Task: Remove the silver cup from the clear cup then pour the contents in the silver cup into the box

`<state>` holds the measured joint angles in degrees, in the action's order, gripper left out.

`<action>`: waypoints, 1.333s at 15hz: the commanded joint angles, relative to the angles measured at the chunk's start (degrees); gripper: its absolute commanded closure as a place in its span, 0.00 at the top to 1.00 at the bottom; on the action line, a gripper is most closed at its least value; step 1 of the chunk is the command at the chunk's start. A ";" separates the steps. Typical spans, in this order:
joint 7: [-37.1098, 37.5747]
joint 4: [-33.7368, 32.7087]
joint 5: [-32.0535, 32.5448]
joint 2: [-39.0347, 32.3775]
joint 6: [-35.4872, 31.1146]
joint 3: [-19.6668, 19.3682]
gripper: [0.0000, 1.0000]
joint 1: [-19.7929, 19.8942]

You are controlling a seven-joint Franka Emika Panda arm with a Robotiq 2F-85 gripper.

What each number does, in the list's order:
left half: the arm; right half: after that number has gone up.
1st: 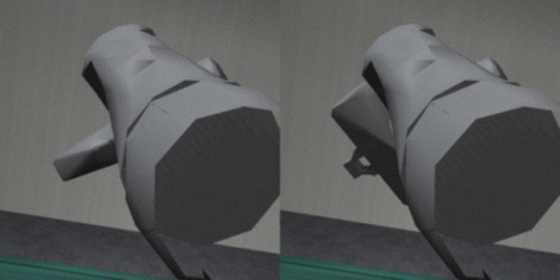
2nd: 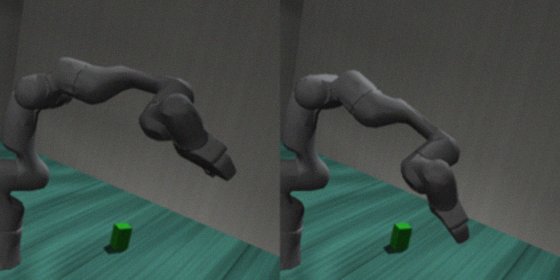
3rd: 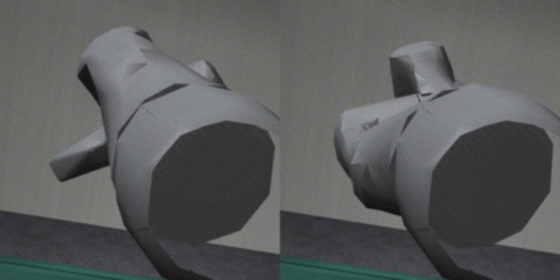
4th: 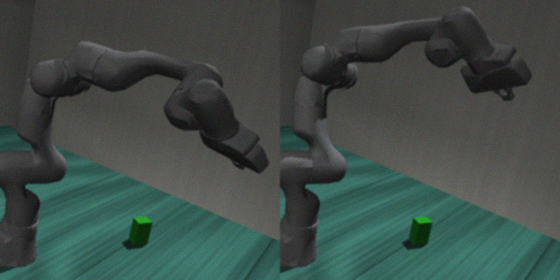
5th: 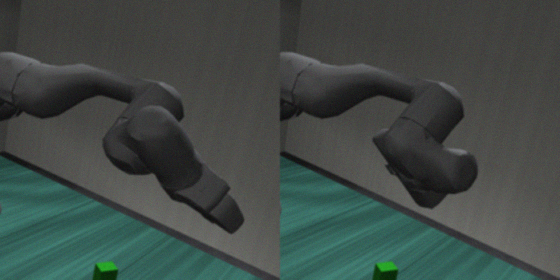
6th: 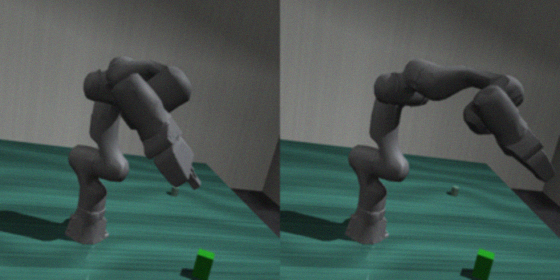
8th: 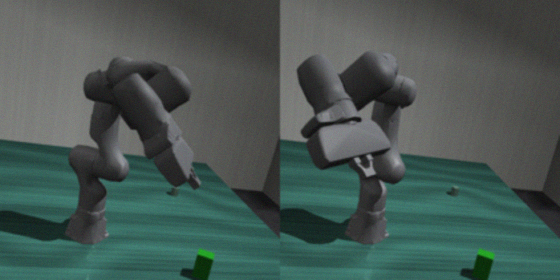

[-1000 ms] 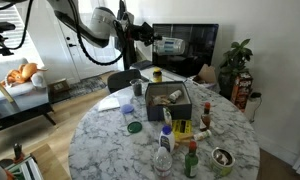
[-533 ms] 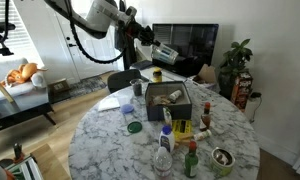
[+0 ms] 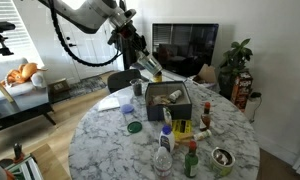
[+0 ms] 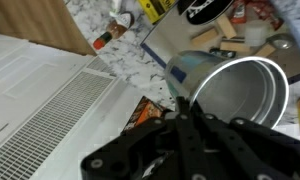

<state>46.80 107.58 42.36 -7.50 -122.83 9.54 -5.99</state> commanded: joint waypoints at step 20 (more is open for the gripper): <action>-34.15 23.86 -50.70 5.78 -9.34 -2.71 0.01 -0.17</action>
<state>20.49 128.74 0.44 1.10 -131.14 7.98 -6.56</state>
